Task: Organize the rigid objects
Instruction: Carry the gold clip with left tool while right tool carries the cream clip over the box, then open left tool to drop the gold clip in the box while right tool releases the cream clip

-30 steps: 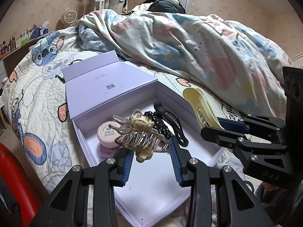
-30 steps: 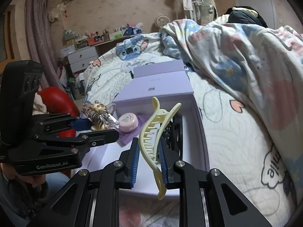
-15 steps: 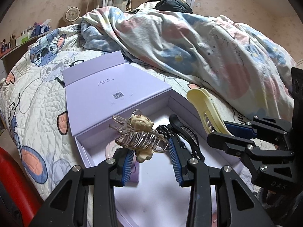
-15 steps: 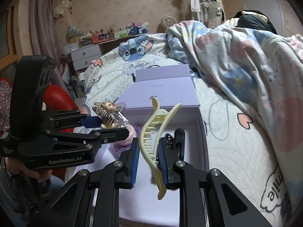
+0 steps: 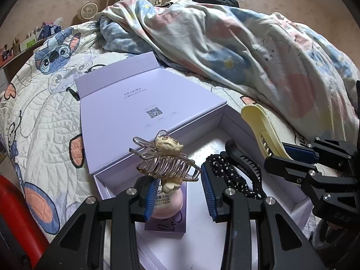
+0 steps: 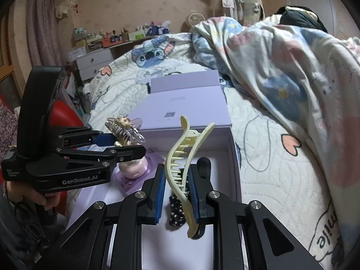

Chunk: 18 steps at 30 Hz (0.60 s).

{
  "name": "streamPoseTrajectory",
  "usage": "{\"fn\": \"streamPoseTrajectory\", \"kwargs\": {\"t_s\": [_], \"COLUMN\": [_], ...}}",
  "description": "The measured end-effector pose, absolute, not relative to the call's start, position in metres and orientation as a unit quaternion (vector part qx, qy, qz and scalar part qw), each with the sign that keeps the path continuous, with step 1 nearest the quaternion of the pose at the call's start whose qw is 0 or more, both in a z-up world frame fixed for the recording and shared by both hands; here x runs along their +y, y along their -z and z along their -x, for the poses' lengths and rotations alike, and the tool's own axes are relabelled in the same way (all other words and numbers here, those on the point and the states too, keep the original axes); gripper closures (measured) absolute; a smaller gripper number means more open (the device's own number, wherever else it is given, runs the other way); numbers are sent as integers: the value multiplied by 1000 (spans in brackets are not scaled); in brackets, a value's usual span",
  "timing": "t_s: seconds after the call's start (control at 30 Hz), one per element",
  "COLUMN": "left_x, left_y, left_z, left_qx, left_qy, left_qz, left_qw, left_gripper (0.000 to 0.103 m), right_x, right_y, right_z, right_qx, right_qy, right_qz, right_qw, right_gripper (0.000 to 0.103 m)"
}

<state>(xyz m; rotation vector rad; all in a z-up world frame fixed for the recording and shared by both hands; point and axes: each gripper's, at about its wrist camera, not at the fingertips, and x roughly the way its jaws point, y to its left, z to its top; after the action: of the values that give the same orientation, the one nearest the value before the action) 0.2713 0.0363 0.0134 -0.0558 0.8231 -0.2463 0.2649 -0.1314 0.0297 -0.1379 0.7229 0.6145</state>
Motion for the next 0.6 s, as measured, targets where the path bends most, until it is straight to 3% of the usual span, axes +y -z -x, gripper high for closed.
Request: {"fn": "streamPoseTrajectory", "kwargs": {"t_s": [0.6], "left_x": [39], "left_y": [9], "left_z": [-285], "left_qx": [432], "left_qy": [136], "left_qz": [48], "left_qw": [890], "left_gripper": [67], "right_x": [-133], "right_y": [-7], "right_z": [-290], "right_qx": [386], "right_qy": [-275], "right_qz": [66], "right_qw": [878], "right_gripper": [83]}}
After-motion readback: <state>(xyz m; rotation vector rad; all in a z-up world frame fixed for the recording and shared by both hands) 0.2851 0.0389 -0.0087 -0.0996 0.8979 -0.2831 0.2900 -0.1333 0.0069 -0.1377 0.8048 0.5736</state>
